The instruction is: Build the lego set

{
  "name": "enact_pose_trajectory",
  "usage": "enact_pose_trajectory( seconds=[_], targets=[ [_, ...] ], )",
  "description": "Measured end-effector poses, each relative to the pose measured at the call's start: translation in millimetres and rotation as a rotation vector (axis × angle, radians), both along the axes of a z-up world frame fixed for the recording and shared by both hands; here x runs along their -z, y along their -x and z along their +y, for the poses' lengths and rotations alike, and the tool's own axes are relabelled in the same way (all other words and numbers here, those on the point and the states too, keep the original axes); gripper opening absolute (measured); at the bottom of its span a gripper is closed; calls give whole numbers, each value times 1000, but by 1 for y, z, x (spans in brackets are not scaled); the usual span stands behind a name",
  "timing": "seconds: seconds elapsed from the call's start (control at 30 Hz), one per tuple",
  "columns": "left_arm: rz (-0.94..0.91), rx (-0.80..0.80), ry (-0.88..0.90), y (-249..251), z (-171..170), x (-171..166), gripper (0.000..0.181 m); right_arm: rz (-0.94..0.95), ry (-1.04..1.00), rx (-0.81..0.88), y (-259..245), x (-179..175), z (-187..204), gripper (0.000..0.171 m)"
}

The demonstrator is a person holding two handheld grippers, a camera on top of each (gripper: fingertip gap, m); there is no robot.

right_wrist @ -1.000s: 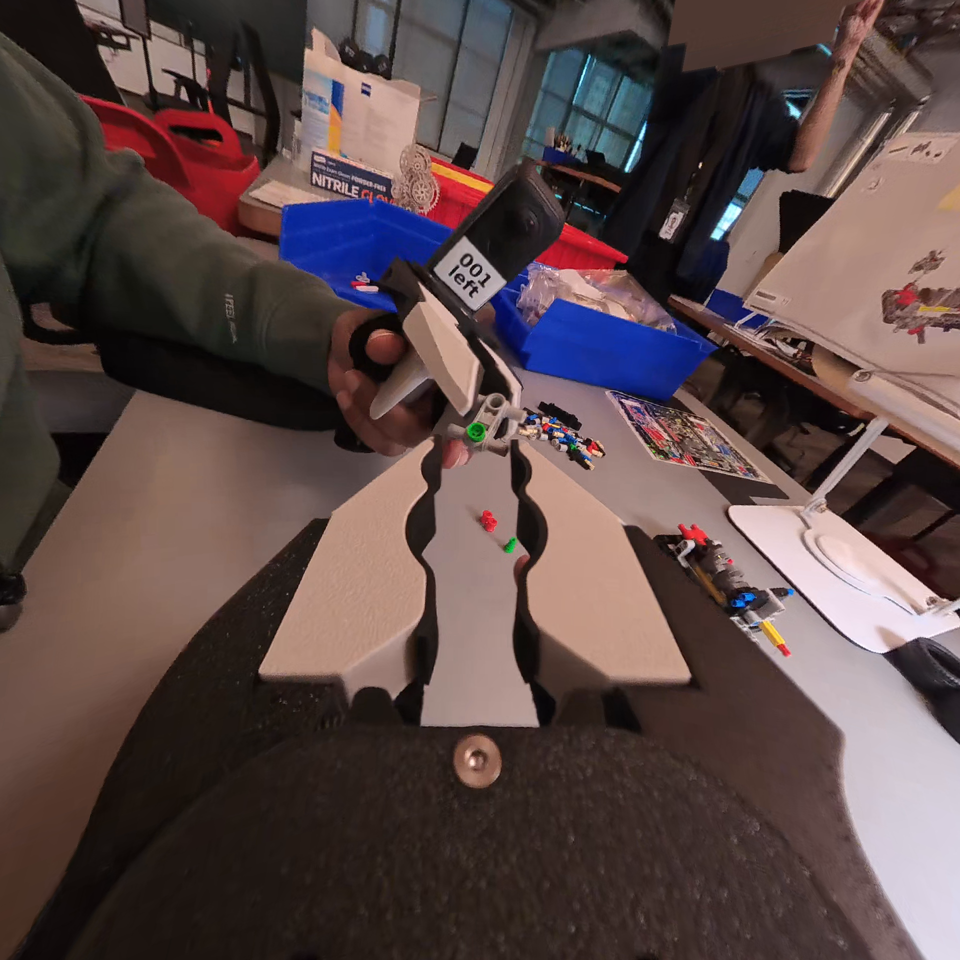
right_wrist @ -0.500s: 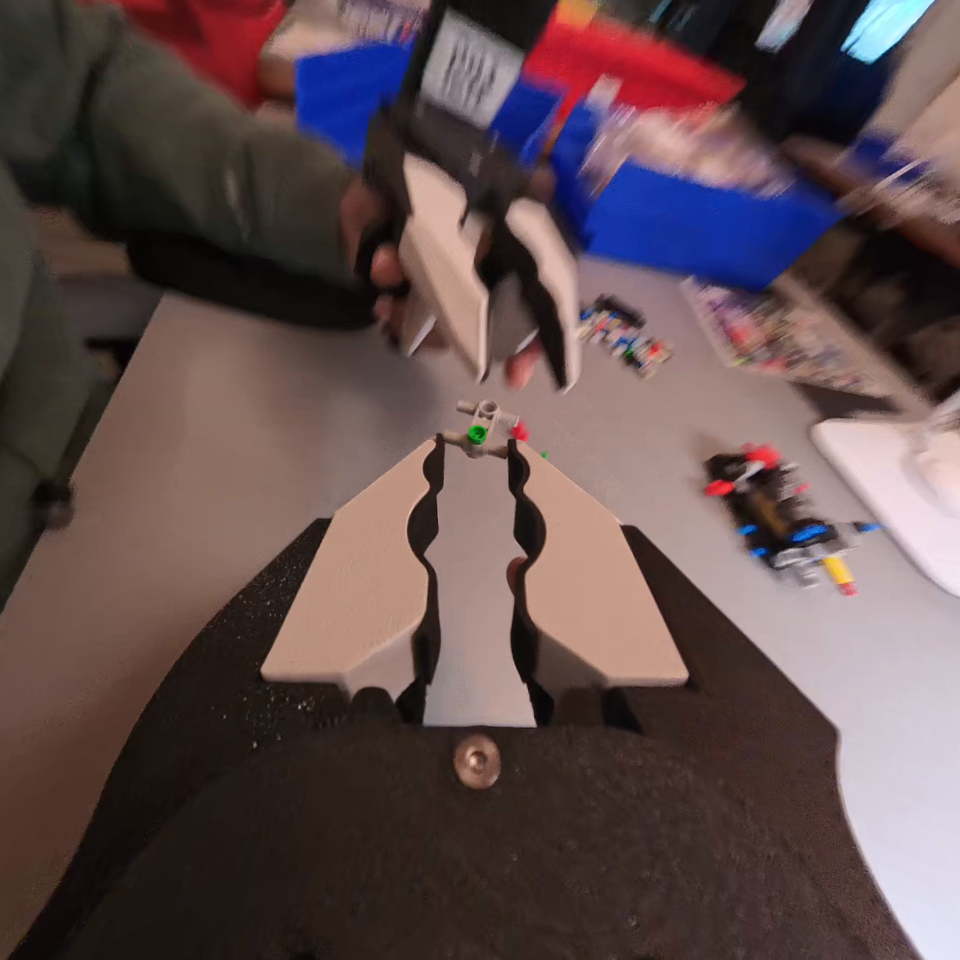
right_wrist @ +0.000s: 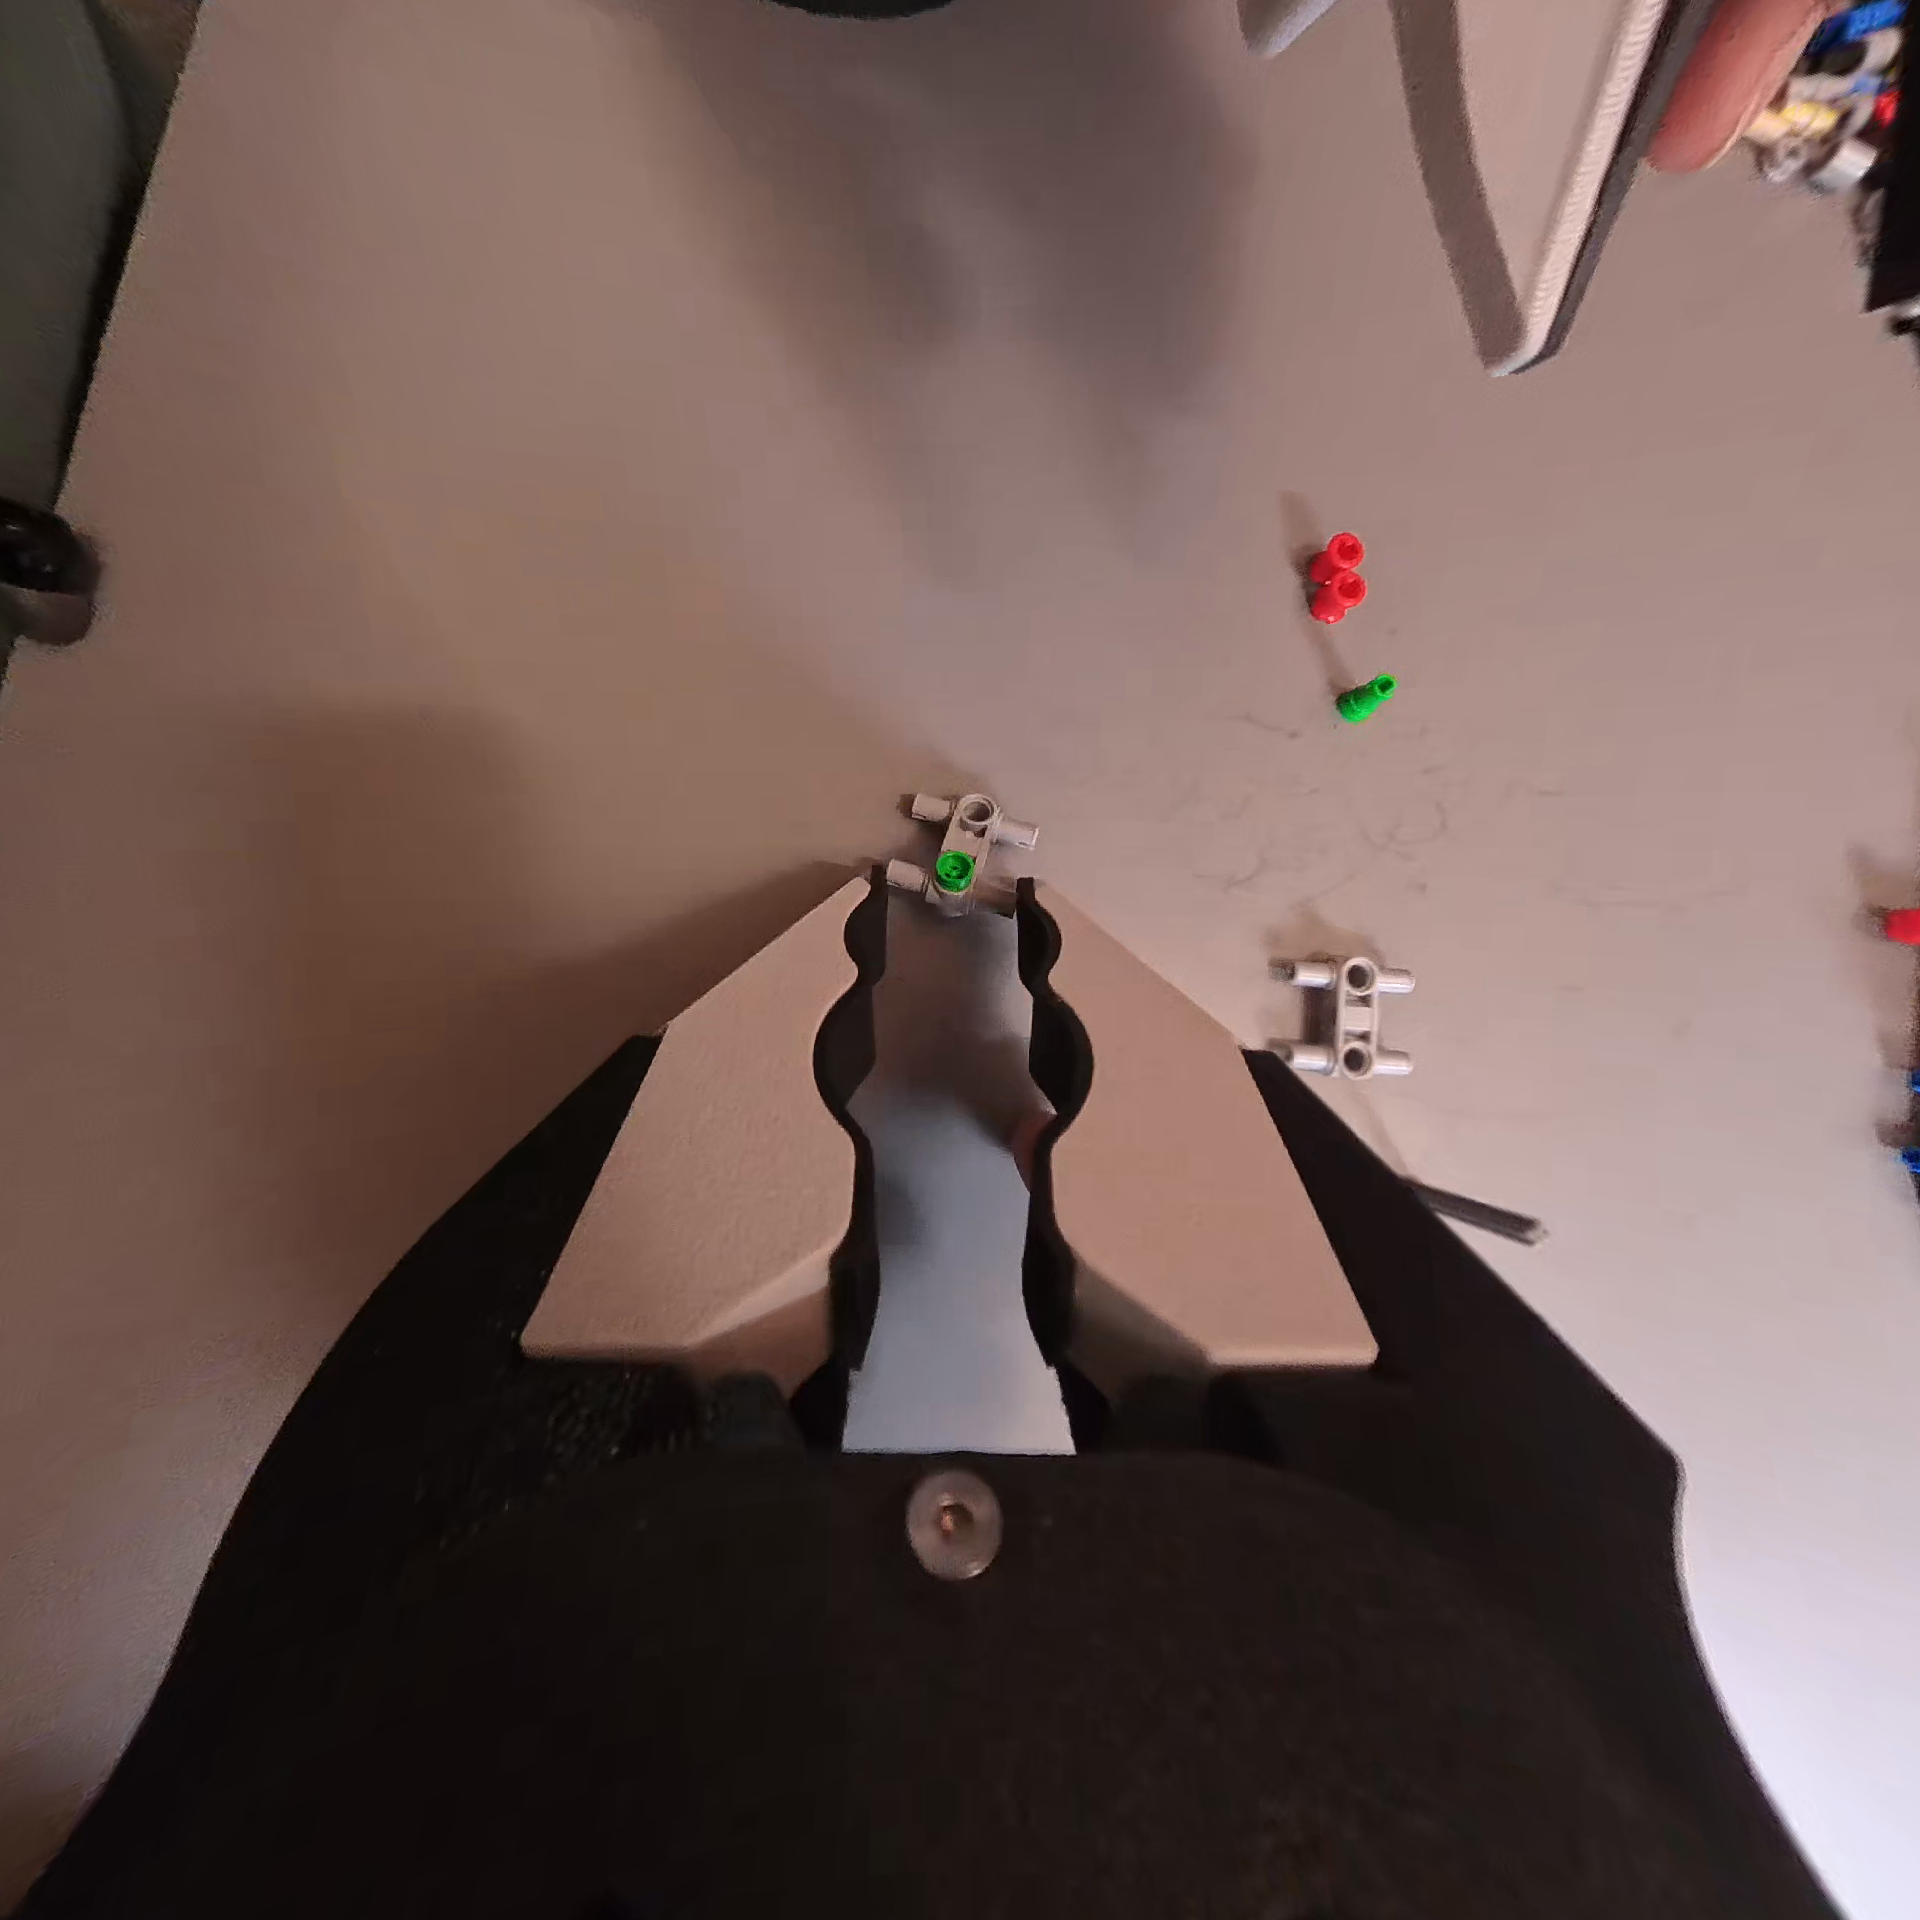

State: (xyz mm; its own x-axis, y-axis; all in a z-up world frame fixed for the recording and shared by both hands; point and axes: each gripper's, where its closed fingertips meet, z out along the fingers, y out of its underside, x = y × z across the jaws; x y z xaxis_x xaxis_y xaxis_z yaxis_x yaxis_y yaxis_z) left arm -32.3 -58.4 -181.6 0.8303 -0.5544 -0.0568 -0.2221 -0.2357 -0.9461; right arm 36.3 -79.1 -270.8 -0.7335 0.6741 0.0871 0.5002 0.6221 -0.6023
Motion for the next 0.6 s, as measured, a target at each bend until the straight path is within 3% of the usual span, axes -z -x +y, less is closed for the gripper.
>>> enact_pose_trajectory(
  seconds=[0.2,0.47,0.6],
  targets=[
    [48,-47,22,13,3,9,31,37,36,17,6,-7,4,34],
    [111,-221,49,62,9,13,24,454,384,234,4,-98,31,33],
    [145,-274,121,87,7,24,13,566,478,347,-8,-108,49,28]
  ],
)
